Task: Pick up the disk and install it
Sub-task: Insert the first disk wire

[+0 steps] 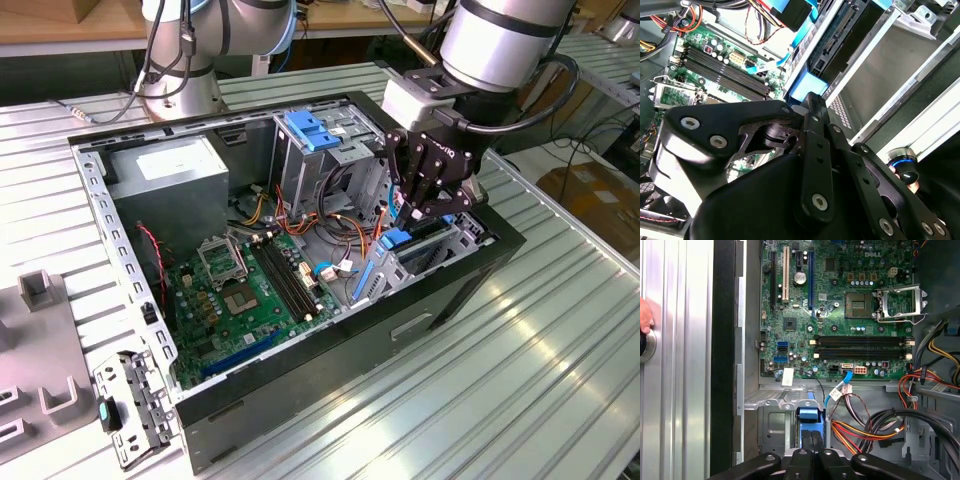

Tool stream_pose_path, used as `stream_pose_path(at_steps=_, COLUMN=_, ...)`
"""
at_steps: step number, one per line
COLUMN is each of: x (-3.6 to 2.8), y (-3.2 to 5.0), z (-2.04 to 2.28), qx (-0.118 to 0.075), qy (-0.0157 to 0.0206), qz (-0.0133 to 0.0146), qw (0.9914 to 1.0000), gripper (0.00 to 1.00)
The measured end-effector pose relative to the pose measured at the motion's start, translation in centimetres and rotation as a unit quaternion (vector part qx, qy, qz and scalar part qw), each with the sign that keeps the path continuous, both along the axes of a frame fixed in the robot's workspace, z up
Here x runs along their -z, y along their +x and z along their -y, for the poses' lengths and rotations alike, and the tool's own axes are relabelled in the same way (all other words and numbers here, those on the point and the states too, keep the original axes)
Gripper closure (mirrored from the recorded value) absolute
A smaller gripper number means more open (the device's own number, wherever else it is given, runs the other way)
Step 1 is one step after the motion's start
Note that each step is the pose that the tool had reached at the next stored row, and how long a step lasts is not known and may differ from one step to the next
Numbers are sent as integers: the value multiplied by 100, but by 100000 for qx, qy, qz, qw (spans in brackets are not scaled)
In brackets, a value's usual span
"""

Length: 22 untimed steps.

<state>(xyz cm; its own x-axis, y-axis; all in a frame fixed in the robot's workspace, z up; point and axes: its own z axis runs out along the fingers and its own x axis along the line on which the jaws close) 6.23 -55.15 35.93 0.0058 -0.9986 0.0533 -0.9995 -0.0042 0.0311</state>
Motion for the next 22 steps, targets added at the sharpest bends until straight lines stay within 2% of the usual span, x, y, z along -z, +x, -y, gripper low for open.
stream_pose_path(at_steps=8, x=-1, y=11, z=-1, qx=-4, qy=-30, qz=1, qw=100000, gripper=89)
stream_pose_path(at_steps=10, x=0, y=43, z=0, qx=-211, qy=-24, qz=-3, qw=100000, gripper=89)
stream_pose_path(at_steps=12, x=0, y=82, z=0, qx=-2425, qy=-23, qz=-12, qw=99971, gripper=89)
stream_pose_path(at_steps=15, x=-4, y=141, z=-6, qx=-2510, qy=-22, qz=-84, qw=99968, gripper=89)
stream_pose_path(at_steps=17, x=-33, y=142, z=-7, qx=-2504, qy=-27, qz=-136, qw=99969, gripper=89)
stream_pose_path(at_steps=18, x=-89, y=142, z=-7, qx=-2510, qy=37, qz=-195, qw=99968, gripper=89)
stream_pose_path(at_steps=19, x=-119, y=142, z=-9, qx=-2506, qy=58, qz=-218, qw=99968, gripper=89)
stream_pose_path(at_steps=22, x=-142, y=145, z=-13, qx=-2999, qy=72, qz=-245, qw=99955, gripper=89)
